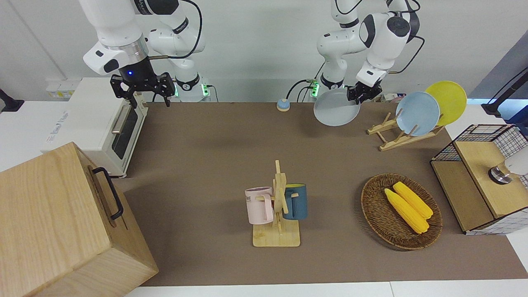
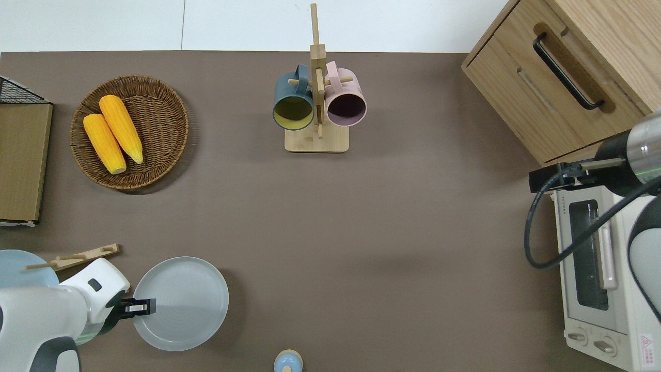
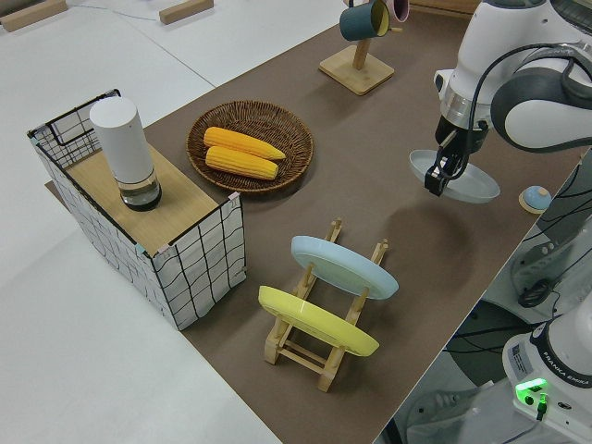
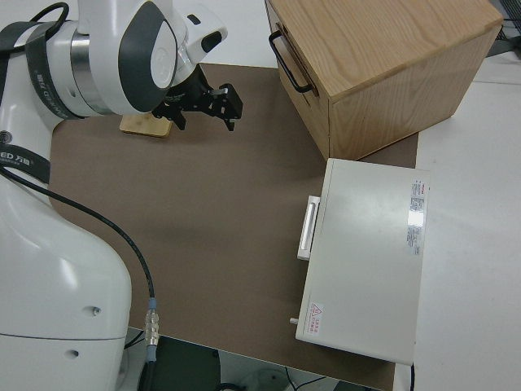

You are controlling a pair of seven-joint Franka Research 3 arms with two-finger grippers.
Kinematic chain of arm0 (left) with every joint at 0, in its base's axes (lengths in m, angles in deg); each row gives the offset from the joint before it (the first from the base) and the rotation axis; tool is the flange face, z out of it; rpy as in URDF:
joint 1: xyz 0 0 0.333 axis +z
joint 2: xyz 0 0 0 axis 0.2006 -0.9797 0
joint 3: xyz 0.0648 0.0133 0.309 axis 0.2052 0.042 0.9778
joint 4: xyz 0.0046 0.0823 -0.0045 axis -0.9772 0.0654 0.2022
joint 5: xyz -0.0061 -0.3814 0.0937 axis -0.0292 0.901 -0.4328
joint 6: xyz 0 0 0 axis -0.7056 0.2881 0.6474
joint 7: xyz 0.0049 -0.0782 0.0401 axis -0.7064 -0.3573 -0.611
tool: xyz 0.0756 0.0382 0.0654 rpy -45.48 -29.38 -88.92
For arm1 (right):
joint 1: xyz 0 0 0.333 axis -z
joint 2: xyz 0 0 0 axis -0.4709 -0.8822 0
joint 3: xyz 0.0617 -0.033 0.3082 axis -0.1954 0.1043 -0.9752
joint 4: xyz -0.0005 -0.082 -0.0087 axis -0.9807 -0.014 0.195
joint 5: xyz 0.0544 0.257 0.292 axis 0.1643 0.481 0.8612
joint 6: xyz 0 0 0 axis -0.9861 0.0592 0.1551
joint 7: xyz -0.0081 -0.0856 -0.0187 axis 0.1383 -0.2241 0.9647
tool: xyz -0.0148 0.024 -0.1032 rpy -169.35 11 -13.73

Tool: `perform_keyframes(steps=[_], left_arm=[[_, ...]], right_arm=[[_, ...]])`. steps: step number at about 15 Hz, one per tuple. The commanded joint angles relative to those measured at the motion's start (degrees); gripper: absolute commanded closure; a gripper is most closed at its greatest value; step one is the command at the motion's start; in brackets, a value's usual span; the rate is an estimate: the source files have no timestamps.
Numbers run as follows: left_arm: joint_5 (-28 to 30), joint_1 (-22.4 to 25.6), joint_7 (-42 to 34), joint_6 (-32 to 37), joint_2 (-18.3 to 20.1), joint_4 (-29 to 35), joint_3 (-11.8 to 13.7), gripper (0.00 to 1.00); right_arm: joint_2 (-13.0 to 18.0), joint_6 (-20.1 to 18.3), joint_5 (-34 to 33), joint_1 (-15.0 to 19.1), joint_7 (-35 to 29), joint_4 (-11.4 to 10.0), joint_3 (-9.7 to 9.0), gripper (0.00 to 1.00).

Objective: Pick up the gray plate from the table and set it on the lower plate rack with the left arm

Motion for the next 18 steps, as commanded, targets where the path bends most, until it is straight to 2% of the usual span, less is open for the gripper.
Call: perform_keyframes(steps=[1,3,8,11,15,18], left_arm=[[-2.8,0.1,0.6,7.2,1.3,-5.3,-0.1,1.0],[-6.0,-0.2,1.5,8.3,1.5,-6.3,-0.9,1.0],[-14.8,-0.1,7.8,10.6,1.5,-7.5,-8.2,1.0],[-21.4,-0.2,8.5,13.2,1.5,-8.6,-11.1,1.0],[-23.6,0.7,6.8,16.6,1.3,-12.9,-10.7,1.0],[-28.9,0.8,3.4,21.4,0.8,-17.1,-10.4,1.0]], right_arm=[[-0.5,-0.9,-0.2,1.3,-0.8,1.2,-1.17,0.017],[-0.5,-0.9,-0.2,1.3,-0.8,1.2,-1.17,0.017],[-0.5,-0.9,-0.2,1.3,-0.8,1.1,-1.17,0.017],[-0.5,-0.9,-0.2,1.3,-0.8,1.2,-1.17,0.017],[-0.5,-0.9,-0.2,1.3,-0.8,1.1,-1.17,0.017],[-0.5,-0.9,-0.2,1.3,-0.8,1.2,-1.17,0.017]])
